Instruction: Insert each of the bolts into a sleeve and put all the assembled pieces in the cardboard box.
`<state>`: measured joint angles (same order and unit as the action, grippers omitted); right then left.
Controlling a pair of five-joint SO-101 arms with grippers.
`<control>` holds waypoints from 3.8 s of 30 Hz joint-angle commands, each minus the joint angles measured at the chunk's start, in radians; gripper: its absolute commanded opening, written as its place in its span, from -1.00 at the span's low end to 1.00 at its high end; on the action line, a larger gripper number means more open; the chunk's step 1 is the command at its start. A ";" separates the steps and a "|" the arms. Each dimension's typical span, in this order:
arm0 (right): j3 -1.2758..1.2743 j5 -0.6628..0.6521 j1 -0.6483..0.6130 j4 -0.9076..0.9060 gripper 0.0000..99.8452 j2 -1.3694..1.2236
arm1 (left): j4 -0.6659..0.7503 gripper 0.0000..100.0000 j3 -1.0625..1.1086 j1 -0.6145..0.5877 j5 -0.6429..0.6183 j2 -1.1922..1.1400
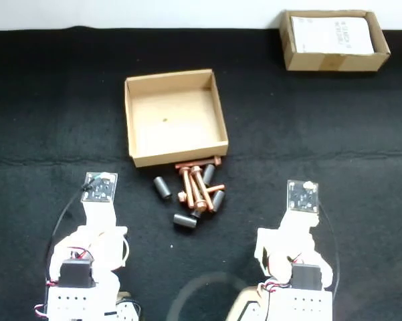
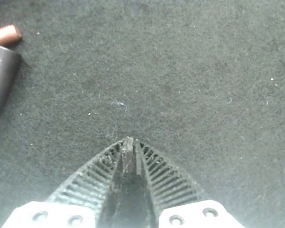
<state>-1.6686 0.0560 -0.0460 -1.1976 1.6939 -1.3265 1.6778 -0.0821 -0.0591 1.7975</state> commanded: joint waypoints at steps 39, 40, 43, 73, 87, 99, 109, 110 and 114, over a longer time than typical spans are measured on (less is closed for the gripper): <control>-0.104 0.005 -0.010 -0.001 -0.98 0.007 | -0.006 -0.98 0.016 -0.010 0.008 0.005; -0.104 0.005 -0.010 -0.001 -0.98 0.007 | -0.006 -0.98 0.016 -0.010 0.008 0.005; -0.104 0.005 -0.010 -0.001 -0.98 0.007 | -0.006 -0.98 0.016 -0.010 0.008 0.005; -0.104 0.005 -0.010 -0.001 -0.98 0.007 | -0.006 -0.98 0.016 -0.004 0.008 0.005; -0.104 0.005 -0.010 -0.001 -0.98 0.007 | -0.005 -0.98 -0.127 -0.068 0.008 0.007; -0.104 0.005 -0.010 -0.001 -0.98 0.007 | -0.087 -0.98 -0.685 -0.148 0.144 -0.004; -0.104 0.005 -0.010 -0.001 -0.98 0.007 | -0.381 -0.73 -1.342 -0.140 -0.025 -0.634; -0.104 0.005 -0.010 -0.001 -0.98 0.007 | -0.417 -0.68 -1.403 -0.137 -0.044 -0.716; -0.104 0.005 -0.010 -0.001 -0.98 0.007 | -0.437 -0.61 -1.478 -0.085 -0.115 -0.943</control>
<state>-1.6686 0.0560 -0.0476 -1.1976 1.6939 -1.7438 0.2723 -0.2002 -0.1312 1.0303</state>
